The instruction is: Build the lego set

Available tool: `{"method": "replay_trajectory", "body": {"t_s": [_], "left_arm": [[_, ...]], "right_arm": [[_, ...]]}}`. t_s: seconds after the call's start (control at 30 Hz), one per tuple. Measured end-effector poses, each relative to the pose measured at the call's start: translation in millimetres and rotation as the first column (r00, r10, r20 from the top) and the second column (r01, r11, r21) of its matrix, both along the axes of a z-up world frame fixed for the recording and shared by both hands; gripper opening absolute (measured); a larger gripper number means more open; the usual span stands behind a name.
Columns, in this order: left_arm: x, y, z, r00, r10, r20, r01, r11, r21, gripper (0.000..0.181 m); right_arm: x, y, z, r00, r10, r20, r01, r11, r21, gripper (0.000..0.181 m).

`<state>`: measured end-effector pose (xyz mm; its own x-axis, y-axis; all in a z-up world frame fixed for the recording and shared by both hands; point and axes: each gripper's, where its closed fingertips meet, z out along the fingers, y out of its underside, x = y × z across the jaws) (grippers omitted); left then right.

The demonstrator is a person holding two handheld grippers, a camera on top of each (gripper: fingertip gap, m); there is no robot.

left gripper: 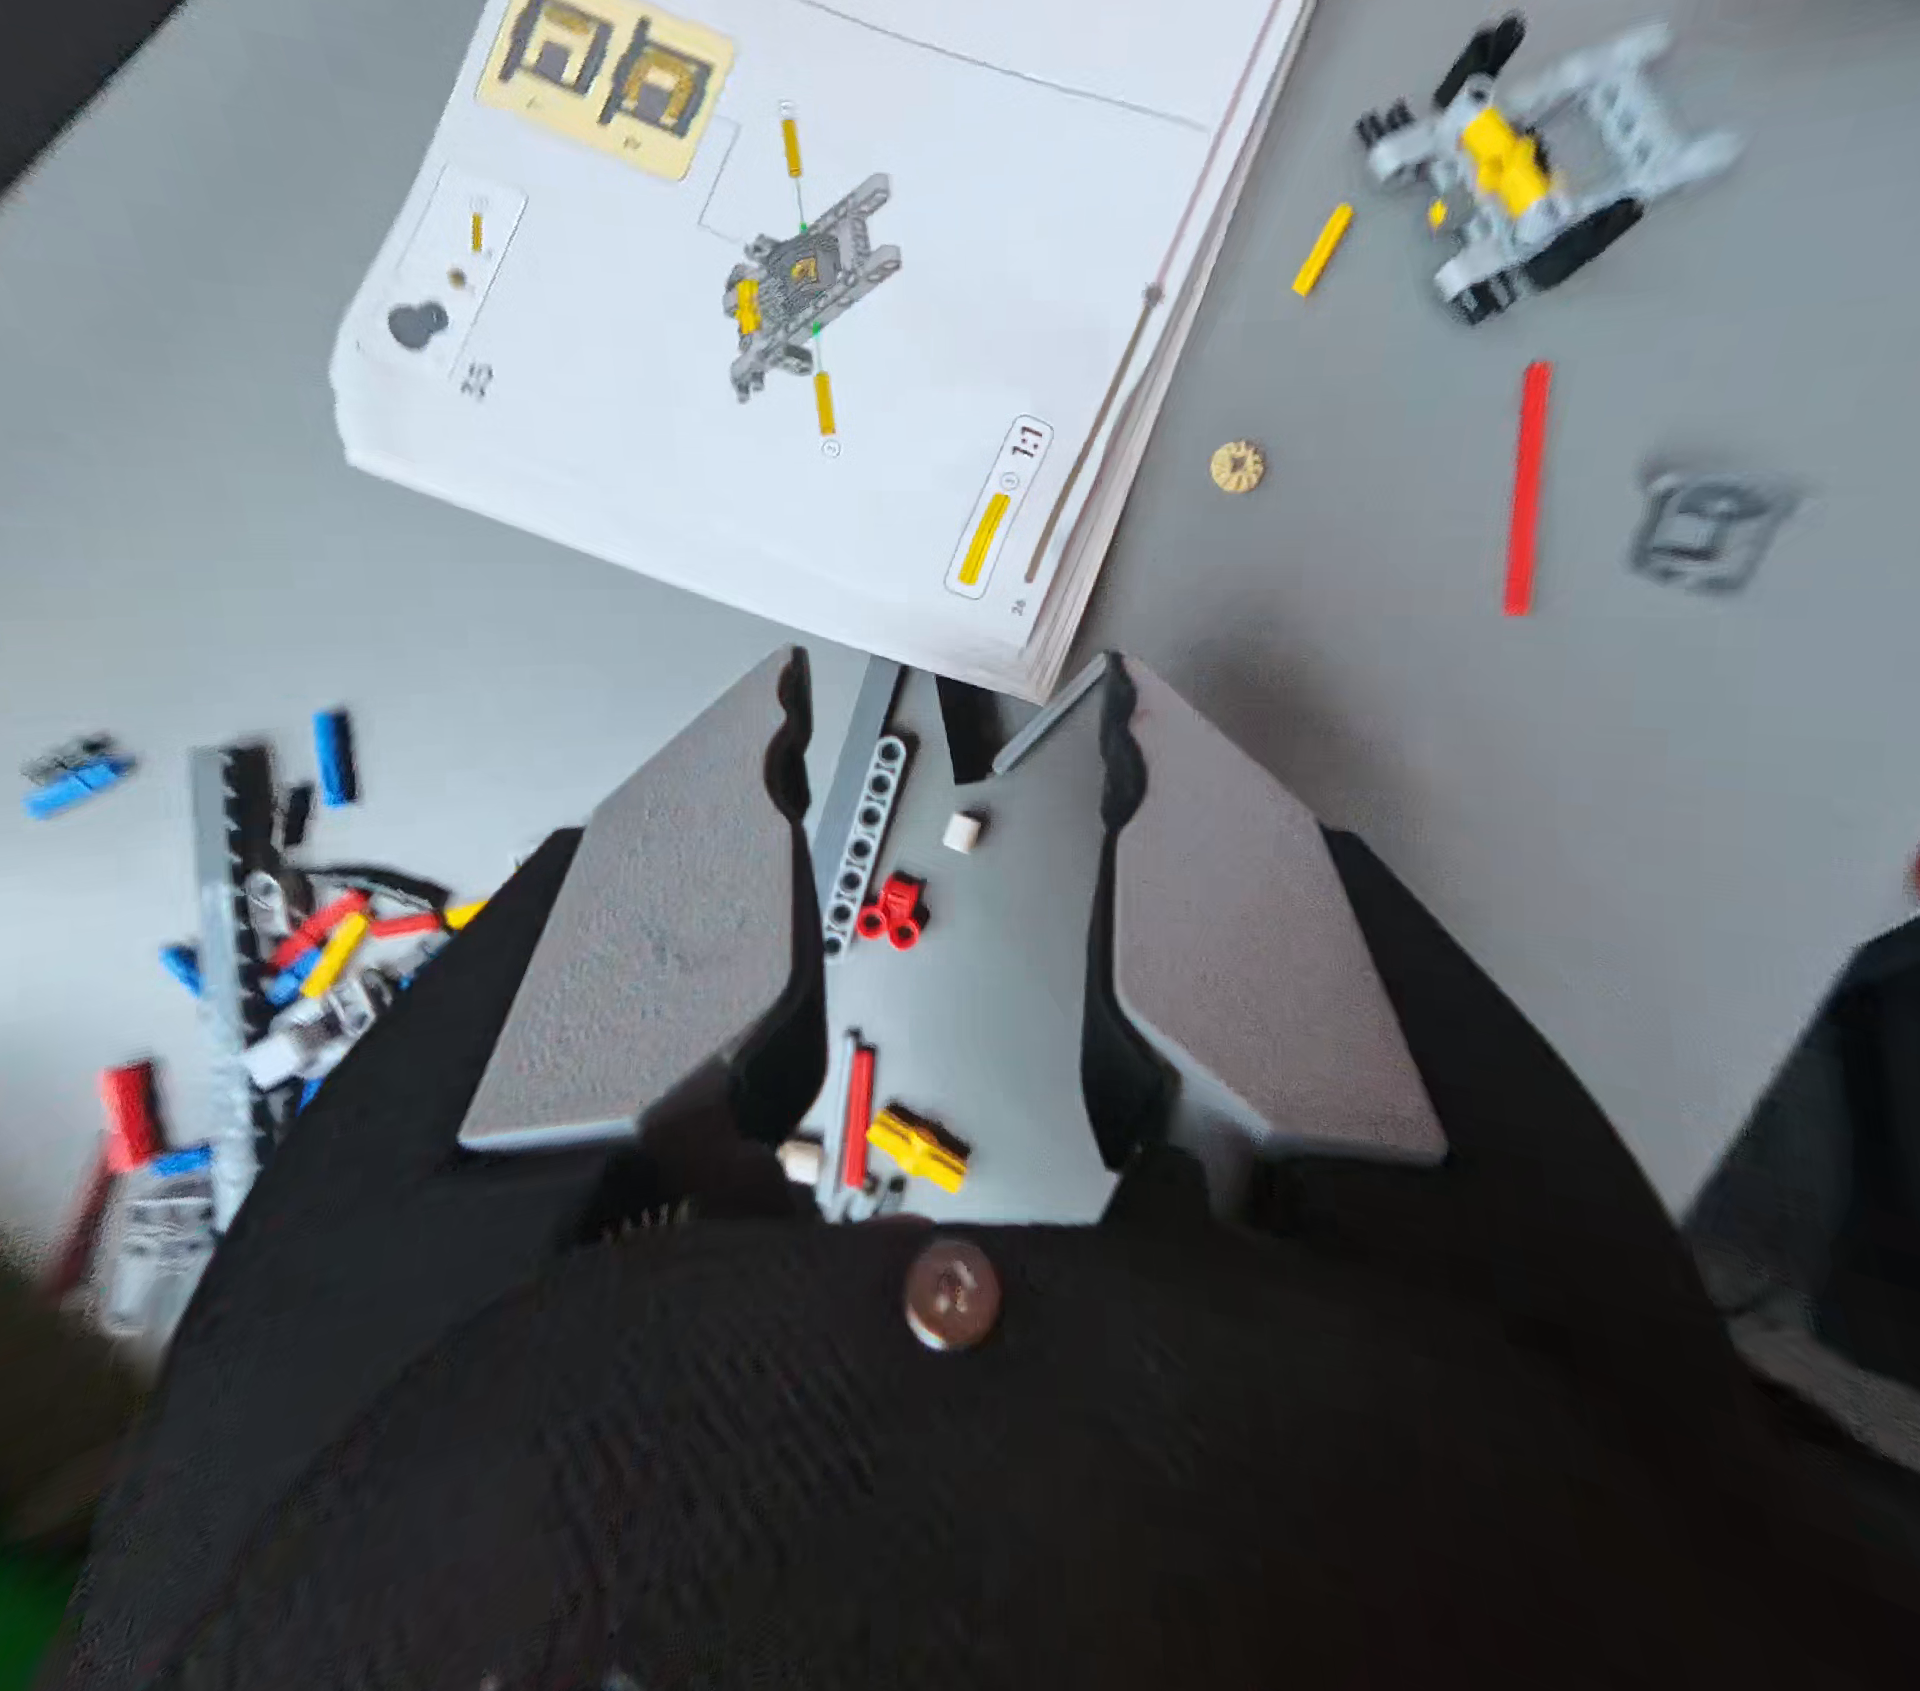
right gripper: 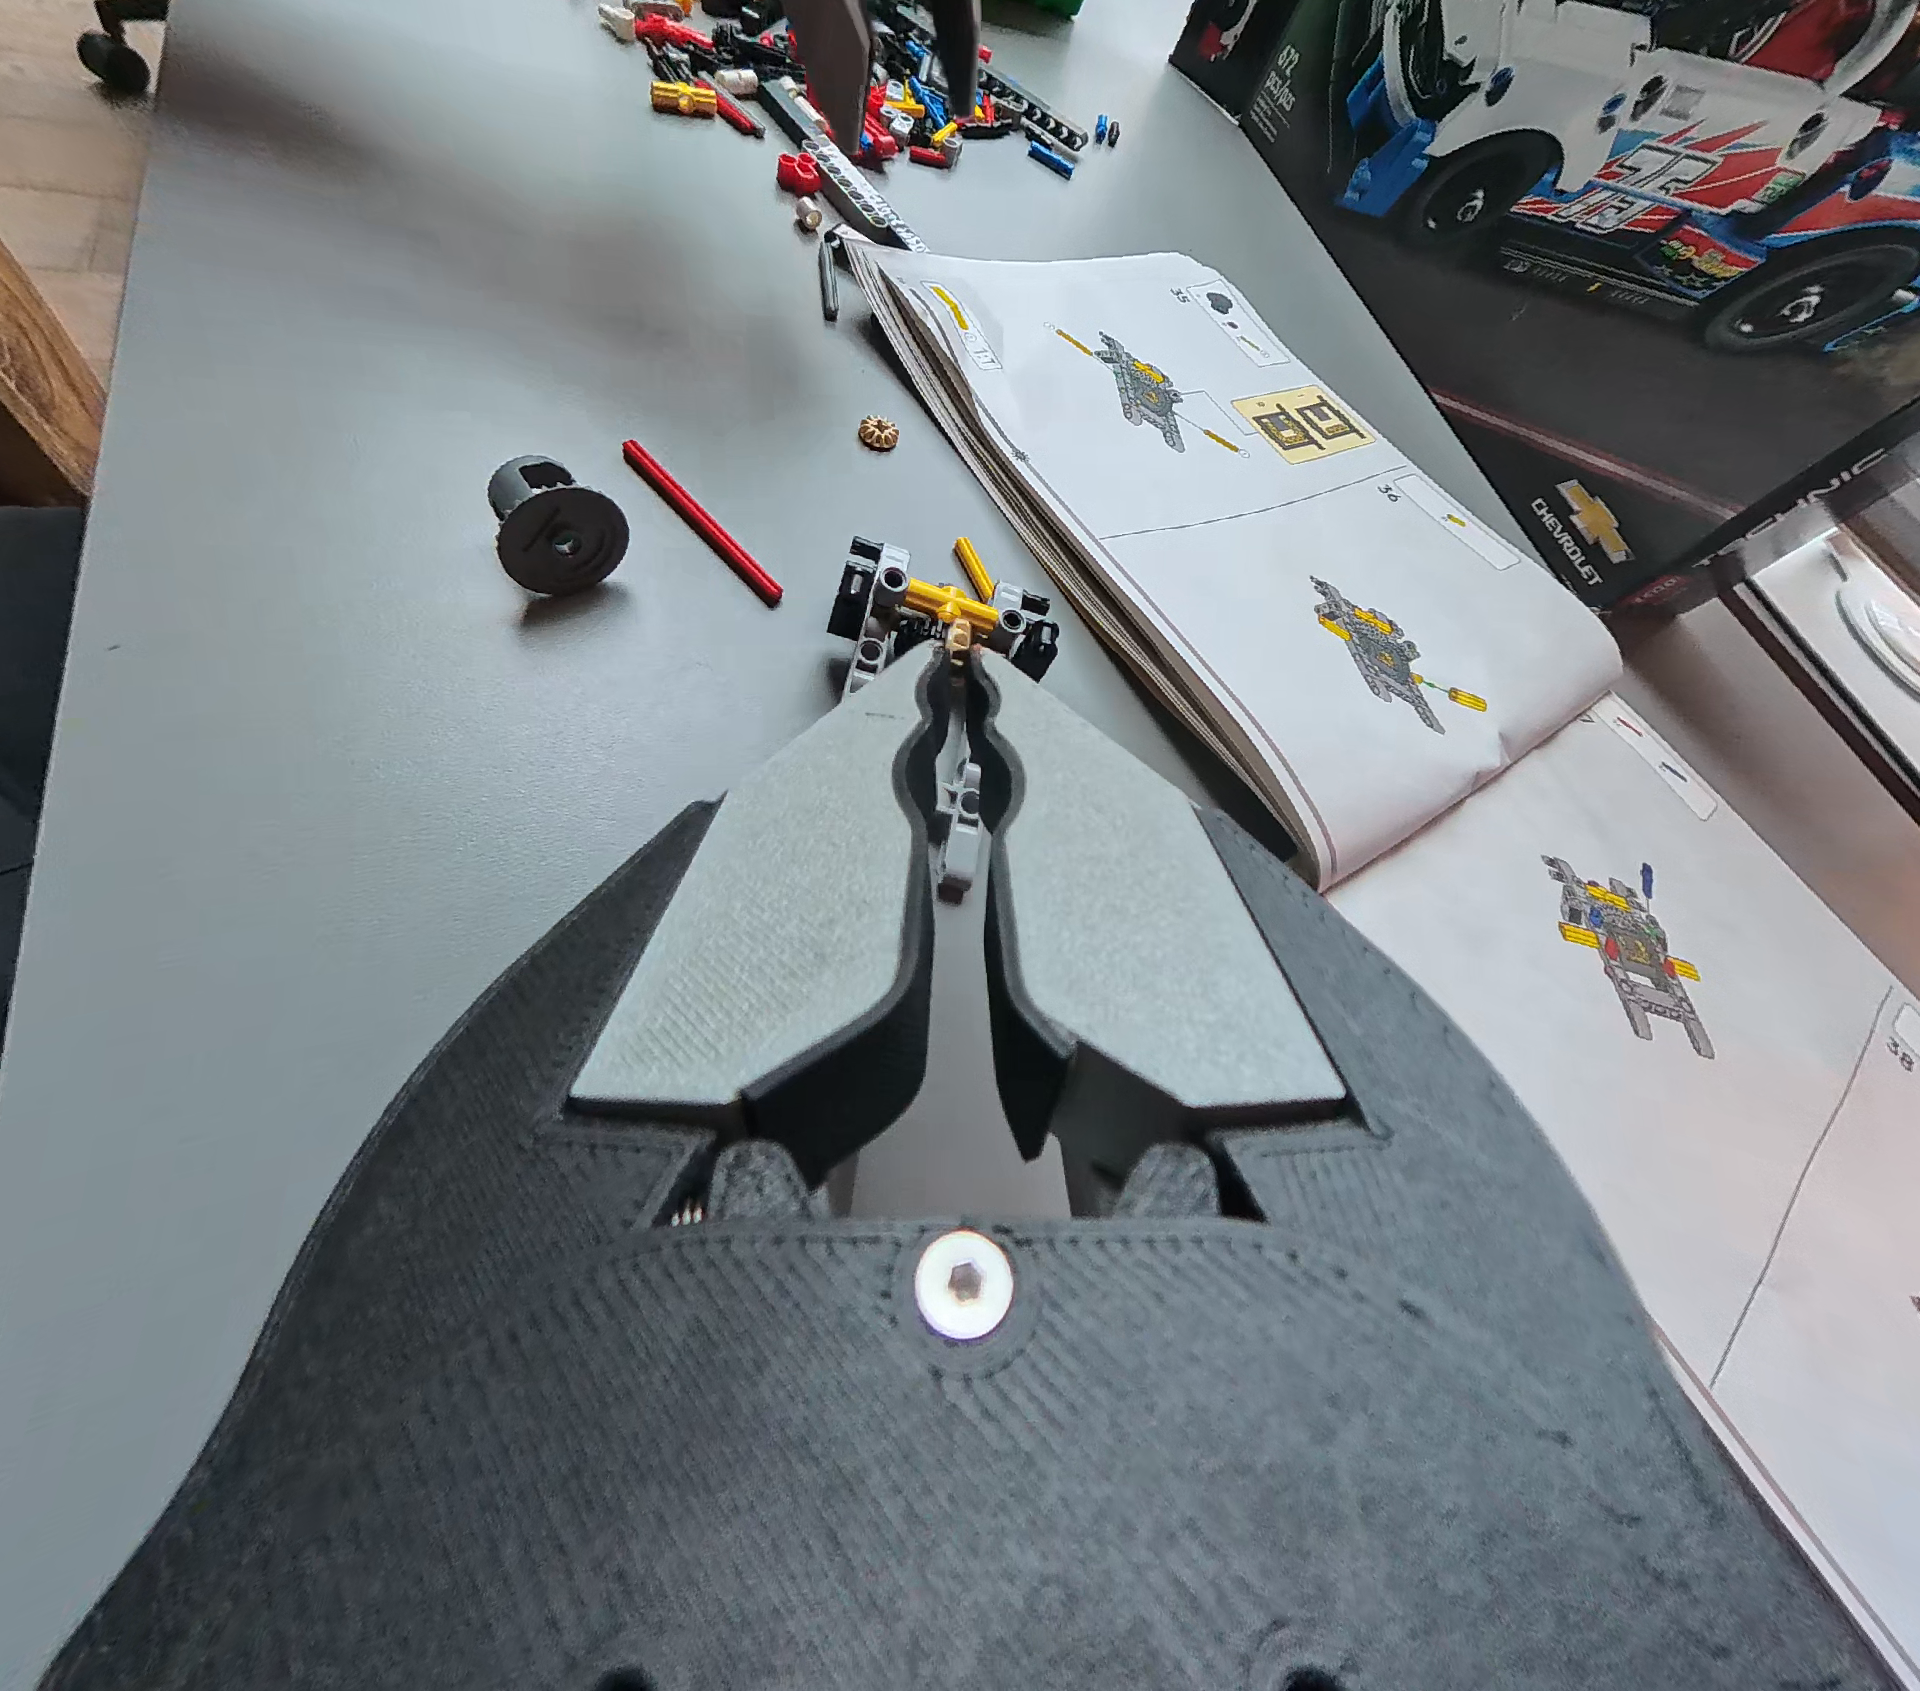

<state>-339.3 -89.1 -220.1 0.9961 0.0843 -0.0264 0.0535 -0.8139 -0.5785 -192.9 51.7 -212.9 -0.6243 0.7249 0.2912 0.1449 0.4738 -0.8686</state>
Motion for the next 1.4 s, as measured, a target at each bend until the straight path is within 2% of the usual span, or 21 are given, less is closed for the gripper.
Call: {"method": "replay_trajectory", "body": {"t_s": [0.13, 0.2, 0.43, 0.57, 0.67, 0.73, 1.03, 1.13, 1.4], "left_arm": [[16.3, 12.0, -7.3, 0.975, -0.171, -0.145, 0.163, 0.984, -0.067, 0.053], [13.4, 14.1, -9.9, 0.964, -0.189, -0.188, 0.171, 0.979, -0.107, 0.051], [7.4, 15.9, -31.2, 0.946, -0.249, -0.207, 0.194, 0.948, -0.252, 0.05], [4.0, 11.6, -41.7, 0.931, -0.289, -0.221, 0.209, 0.923, -0.324, 0.037], [6.0, 12.3, -42.8, 0.915, -0.327, -0.235, 0.236, 0.909, -0.343, 0.013], [0.7, 16.3, -35.0, 0.902, -0.326, -0.284, 0.23, 0.918, -0.322, 0.0], [-25.7, 27.5, -18.8, 0.928, -0.238, -0.287, 0.166, 0.953, -0.251, 0.0], [-31.5, 31.8, -24.0, 0.939, -0.221, -0.262, 0.157, 0.957, -0.244, 0.0], [-17.3, 23.9, -47.1, 0.954, -0.255, -0.158, 0.201, 0.935, -0.294, 0.004]], "right_arm": [[1.2, -0.3, 2.0, 1.0, 0.005, -0.002, -0.006, 1.0, -0.014, 0.0], [1.6, -0.3, 2.8, 1.0, 0.007, -0.003, -0.007, 1.0, -0.022, 0.0], [2.2, -0.4, 4.0, 1.0, 0.012, -0.004, -0.012, 0.999, -0.032, 0.0], [2.2, -0.4, 4.7, 1.0, 0.014, -0.004, -0.014, 0.999, -0.038, 0.0], [2.4, -0.5, 4.9, 1.0, 0.016, -0.003, -0.016, 0.999, -0.041, 0.0], [2.4, -0.7, 4.8, 1.0, 0.018, -0.002, -0.018, 0.999, -0.044, 0.0], [1.9, -1.6, 2.7, 1.0, 0.018, 0.0, -0.018, 0.999, -0.027, 0.0], [1.5, -1.1, 2.6, 1.0, 0.015, 0.001, -0.015, 1.0, -0.027, 0.0], [1.6, -0.8, 2.7, 1.0, 0.017, 0.003, -0.016, 0.999, -0.03, 0.0]]}}
